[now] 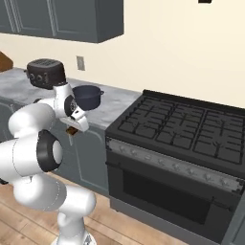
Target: Turn on the sink faucet. Then move the sweet potato from the counter to the sink. Turn off the sink. Move the vegetable from the sink to the pot next to the stove. Finally move the pot to the rear left burner.
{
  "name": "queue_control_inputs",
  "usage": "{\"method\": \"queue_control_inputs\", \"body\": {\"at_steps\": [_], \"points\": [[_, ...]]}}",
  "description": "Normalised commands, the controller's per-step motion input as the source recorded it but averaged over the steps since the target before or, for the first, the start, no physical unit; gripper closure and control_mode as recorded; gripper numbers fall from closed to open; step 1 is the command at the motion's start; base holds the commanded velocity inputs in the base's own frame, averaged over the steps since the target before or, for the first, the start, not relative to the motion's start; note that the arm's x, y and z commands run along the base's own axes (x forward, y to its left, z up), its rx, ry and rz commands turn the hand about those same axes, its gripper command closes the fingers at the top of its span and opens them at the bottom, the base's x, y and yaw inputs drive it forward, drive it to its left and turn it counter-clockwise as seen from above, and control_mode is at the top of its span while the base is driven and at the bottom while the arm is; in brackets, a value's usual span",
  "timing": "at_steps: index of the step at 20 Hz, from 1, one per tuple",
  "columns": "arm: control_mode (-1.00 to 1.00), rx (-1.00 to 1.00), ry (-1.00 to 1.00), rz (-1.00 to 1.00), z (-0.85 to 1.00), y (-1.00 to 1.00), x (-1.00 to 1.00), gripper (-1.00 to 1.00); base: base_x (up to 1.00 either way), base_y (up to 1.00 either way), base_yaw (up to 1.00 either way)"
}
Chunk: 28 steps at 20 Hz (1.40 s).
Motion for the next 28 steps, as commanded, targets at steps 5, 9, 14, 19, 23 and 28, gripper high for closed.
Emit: {"method": "queue_control_inputs", "body": {"at_steps": [5, 9, 14, 19, 23, 28], "points": [[1.0, 0.0, 0.0, 0.0, 0.0, 0.0, 0.0, 1.0, 0.17, -0.32, -0.03], [1.0, 0.0, 0.0, 0.0, 0.0, 0.0, 0.0, 1.0, 0.14, -0.05, 0.0], [1.0, 0.0, 0.0, 0.0, 0.0, 0.0, 0.0, 1.0, 0.61, 0.01, -0.06], [1.0, 0.0, 0.0, 0.0, 0.0, 0.0, 0.0, 1.0, 0.68, 0.0, -0.09], [1.0, 0.0, 0.0, 0.0, 0.0, 0.0, 0.0, 1.0, 0.61, 0.0, -0.09], [1.0, 0.0, 0.0, 0.0, 0.0, 0.0, 0.0, 1.0, 0.4, 0.0, -0.09]]}}
